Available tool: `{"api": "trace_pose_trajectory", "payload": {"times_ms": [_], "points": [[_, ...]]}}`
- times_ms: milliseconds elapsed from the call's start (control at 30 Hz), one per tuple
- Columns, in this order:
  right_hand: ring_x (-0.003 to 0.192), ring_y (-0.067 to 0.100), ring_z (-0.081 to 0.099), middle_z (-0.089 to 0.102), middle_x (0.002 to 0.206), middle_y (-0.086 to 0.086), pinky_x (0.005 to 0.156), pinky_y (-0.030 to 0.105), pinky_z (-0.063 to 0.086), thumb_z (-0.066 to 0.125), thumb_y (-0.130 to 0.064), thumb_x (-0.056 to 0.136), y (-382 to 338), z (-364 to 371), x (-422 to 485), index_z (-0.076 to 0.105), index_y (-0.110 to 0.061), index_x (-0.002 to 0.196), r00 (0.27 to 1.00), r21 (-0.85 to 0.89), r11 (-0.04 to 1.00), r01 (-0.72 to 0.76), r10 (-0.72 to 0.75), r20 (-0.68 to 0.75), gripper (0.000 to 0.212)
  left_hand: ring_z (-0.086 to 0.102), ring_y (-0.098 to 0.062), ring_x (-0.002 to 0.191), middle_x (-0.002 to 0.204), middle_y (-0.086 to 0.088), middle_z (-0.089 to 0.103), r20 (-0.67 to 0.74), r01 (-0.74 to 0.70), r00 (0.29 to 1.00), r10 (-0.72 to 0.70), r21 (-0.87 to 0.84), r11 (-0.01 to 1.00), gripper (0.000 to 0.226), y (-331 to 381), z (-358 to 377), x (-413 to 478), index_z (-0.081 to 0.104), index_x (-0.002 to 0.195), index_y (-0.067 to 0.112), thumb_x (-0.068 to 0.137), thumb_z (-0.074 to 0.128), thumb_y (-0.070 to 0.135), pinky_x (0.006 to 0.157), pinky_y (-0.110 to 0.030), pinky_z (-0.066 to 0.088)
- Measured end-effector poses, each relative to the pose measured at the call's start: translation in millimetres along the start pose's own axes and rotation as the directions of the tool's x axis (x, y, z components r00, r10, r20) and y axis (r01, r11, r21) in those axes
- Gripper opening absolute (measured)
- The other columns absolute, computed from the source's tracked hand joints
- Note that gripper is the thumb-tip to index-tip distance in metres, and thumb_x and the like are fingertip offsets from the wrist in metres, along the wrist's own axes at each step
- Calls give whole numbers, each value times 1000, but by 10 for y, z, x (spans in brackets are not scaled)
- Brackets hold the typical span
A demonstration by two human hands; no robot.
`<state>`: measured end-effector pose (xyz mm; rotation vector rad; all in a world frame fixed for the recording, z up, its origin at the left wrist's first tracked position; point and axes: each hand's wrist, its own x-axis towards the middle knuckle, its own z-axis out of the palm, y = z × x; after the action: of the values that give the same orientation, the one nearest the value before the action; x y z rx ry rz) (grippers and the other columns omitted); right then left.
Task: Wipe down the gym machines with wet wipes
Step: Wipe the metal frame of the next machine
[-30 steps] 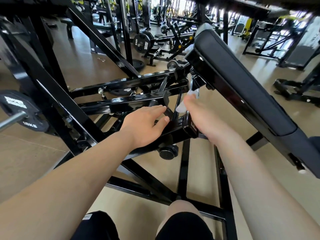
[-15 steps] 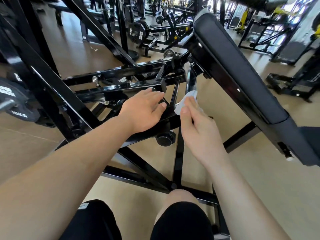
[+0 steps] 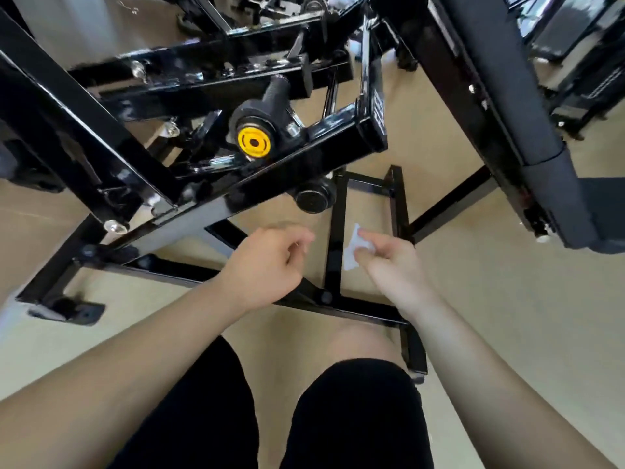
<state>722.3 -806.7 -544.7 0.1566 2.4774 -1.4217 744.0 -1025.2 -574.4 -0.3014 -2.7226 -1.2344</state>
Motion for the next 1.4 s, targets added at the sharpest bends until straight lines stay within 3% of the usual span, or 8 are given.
{"api": "trace_pose_trajectory", "payload": {"times_ms": [200,333,433,533,833,967,1133,1400], "points": [[105,25,67,67,94,7,114,37,42,67,-8,73,537,-65,266,65,-19,84,979,-85,987,-138,148,138,15,64,-14,97,99,2,70,211,235,952,-221,-42,971,26,-331,415,-7,70,115,14,96,54,4,91,-22,49],[101,20,69,73,106,6,104,30,51,85,-16,81,970,6,318,72,-15,120,972,-68,971,-229,232,29,41,57,-8,81,94,1,66,315,264,916,-246,-14,964,18,-459,697,-8,67,112,14,99,54,11,82,-22,49],[97,25,72,76,100,9,90,34,60,76,-20,90,1267,98,395,77,-12,92,975,-62,975,-215,210,-77,8,63,-24,92,99,-10,68,372,238,899,-230,24,971,11,-475,873,44,64,104,16,100,55,14,92,-35,51],[82,28,73,77,85,12,74,25,62,65,-24,101,1453,162,496,75,-3,83,977,61,979,-195,199,-79,29,65,-18,109,108,4,69,395,226,893,-217,26,974,26,-517,1094,193,66,126,20,101,60,24,96,-24,47],[92,21,78,80,99,7,86,42,64,67,-42,99,1832,160,892,77,-9,107,983,411,897,-159,184,-21,35,74,-18,94,115,2,69,470,311,867,-164,-256,915,48,-608,2035,653,61,128,28,85,81,26,87,-48,61],[98,22,77,79,105,6,93,44,61,70,-39,98,2100,148,1197,71,-11,119,957,502,814,-290,249,148,35,72,-10,81,104,9,67,449,216,881,-146,-109,970,52,-797,2343,758,59,127,33,81,82,30,76,-30,60],[106,26,75,77,112,15,101,43,57,52,13,87,2354,131,1543,69,2,119,930,579,740,-342,178,323,38,67,-6,81,92,12,70,398,156,904,-160,42,987,18,-941,2590,916,65,109,37,94,67,26,66,-23,53],[96,21,77,80,99,6,89,40,63,68,-3,97,2727,145,2122,77,-4,105,952,566,767,-303,221,211,12,53,-6,59,71,0,66,350,324,879,-324,62,944,26,-1103,2883,1327,73,86,19,100,52,14,56,-16,43]]}}
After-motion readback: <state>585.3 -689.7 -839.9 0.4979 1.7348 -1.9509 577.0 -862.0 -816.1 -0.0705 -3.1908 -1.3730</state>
